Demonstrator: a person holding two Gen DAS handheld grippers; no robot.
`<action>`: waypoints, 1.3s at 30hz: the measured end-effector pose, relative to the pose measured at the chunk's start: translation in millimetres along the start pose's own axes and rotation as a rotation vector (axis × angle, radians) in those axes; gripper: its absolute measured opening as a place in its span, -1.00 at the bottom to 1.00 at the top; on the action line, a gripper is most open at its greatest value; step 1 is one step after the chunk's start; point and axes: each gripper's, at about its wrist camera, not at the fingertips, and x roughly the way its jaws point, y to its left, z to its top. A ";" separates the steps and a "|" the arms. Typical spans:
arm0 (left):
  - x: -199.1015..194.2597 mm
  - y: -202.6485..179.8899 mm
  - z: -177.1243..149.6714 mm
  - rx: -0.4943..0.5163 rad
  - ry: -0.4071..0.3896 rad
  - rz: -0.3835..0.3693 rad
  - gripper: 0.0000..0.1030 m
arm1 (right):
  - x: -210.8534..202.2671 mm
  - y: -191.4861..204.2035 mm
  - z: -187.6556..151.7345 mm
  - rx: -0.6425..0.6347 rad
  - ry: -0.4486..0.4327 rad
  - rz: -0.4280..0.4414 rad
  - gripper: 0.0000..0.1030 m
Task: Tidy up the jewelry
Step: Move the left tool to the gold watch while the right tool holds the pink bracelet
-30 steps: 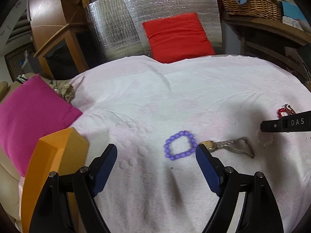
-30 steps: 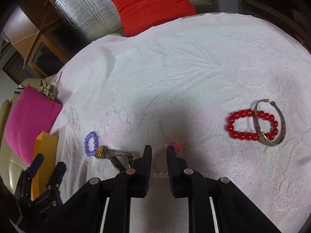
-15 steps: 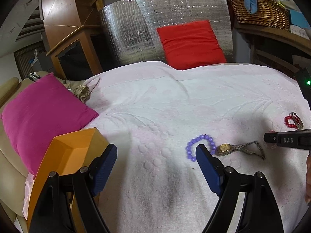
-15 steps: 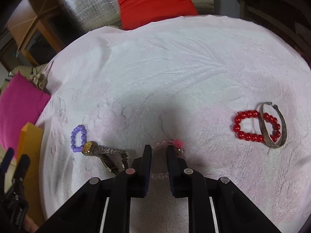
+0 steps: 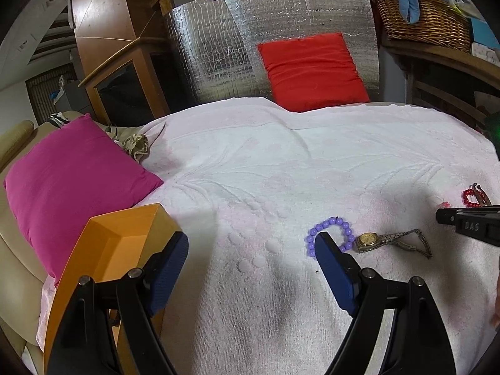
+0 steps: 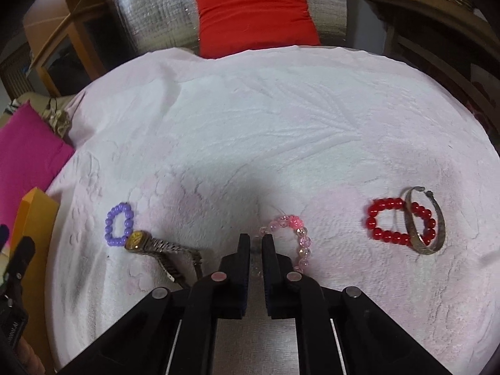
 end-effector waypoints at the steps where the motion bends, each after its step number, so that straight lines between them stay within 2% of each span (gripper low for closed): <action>1: 0.3 -1.1 0.1 0.001 0.001 0.000 0.62 | -1.2 -2.2 0.4 0.007 -0.002 0.004 -0.83; 16: 12.5 -31.3 0.4 0.042 0.029 -0.013 0.62 | -21.1 -49.7 -3.4 0.134 0.008 0.147 -0.83; 20: 23.9 -43.0 -1.9 0.049 0.078 -0.076 0.62 | -25.0 -66.0 -4.0 0.184 0.020 0.195 -0.83; 26: 42.8 -54.6 -5.6 0.047 0.137 -0.131 0.62 | -26.9 -78.2 -3.7 0.225 0.037 0.256 -0.83; 31: 42.4 -57.9 -5.0 0.031 0.131 -0.164 0.62 | -29.7 -81.7 -3.1 0.251 0.038 0.309 -0.83; 36: 34.8 -65.9 -4.0 0.034 0.113 -0.243 0.62 | -30.5 -86.9 -5.3 0.272 0.041 0.311 -0.83; 39: 33.6 -70.6 -5.2 0.050 0.105 -0.253 0.59 | -28.4 -85.7 -5.9 0.279 0.050 0.321 -0.83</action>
